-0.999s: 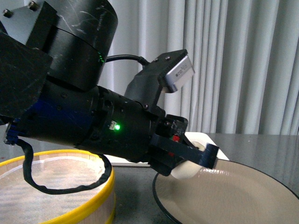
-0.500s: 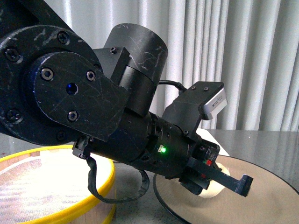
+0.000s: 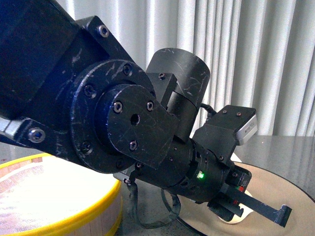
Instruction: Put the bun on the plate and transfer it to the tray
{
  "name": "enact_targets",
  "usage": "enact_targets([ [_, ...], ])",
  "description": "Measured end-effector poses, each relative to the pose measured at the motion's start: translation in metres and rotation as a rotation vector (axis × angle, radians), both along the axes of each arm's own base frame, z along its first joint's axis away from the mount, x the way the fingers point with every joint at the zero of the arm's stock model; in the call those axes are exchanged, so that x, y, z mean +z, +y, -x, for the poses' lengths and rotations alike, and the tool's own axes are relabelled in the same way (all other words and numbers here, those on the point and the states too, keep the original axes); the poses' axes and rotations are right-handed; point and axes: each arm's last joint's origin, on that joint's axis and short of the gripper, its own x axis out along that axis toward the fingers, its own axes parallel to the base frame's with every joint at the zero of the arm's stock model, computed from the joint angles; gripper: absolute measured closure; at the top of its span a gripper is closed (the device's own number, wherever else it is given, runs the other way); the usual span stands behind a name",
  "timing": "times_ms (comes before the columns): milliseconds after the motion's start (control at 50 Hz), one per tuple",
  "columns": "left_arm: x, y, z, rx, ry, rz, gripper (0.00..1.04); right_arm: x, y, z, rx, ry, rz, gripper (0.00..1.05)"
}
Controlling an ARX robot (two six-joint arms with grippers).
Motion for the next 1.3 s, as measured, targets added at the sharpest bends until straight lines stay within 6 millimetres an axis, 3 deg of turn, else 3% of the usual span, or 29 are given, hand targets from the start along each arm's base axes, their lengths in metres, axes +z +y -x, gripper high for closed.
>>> enact_targets([
  [40, -0.001, -0.002, 0.0, 0.0, 0.007, 0.001, 1.0, 0.0, 0.0, 0.0, 0.0, 0.0, 0.0, 0.09],
  [380, 0.01, -0.006, -0.001, -0.007, 0.057, 0.058, 0.46, 0.0, 0.0, 0.0, 0.0, 0.0, 0.0, 0.09],
  [619, 0.02, 0.001, -0.003, 0.015, 0.057, 0.091, 0.06, 0.0, 0.0, 0.0, 0.0, 0.0, 0.0, 0.09],
  [819, 0.058, 0.036, -0.038, 0.188, 0.041, 0.199, 0.07, 0.0, 0.0, 0.0, 0.0, 0.0, 0.0, 0.09],
  [899, 0.077, 0.073, -0.065, 0.381, 0.048, 0.27, 0.07, 0.0, 0.0, 0.0, 0.0, 0.0, 0.0, 0.09],
  [939, 0.084, 0.101, -0.082, 0.519, 0.083, 0.314, 0.07, 0.0, 0.0, 0.0, 0.0, 0.0, 0.0, 0.09],
  [999, 0.081, 0.149, -0.099, 0.704, 0.123, 0.332, 0.07, 0.0, 0.0, 0.0, 0.0, 0.0, 0.0, 0.09],
  [1059, 0.073, 0.173, -0.106, 0.792, 0.136, 0.323, 0.07, 0.0, 0.0, 0.0, -0.003, 0.0, 0.0, 0.09],
  [1219, 0.066, 0.185, -0.109, 0.831, 0.155, 0.326, 0.07, 0.0, 0.0, 0.0, 0.001, 0.0, 0.0, 0.09],
  [1299, 0.064, 0.181, -0.104, 0.892, -0.06, 0.306, 0.16, 0.0, 0.0, 0.0, 0.0, 0.0, 0.0, 0.09],
])
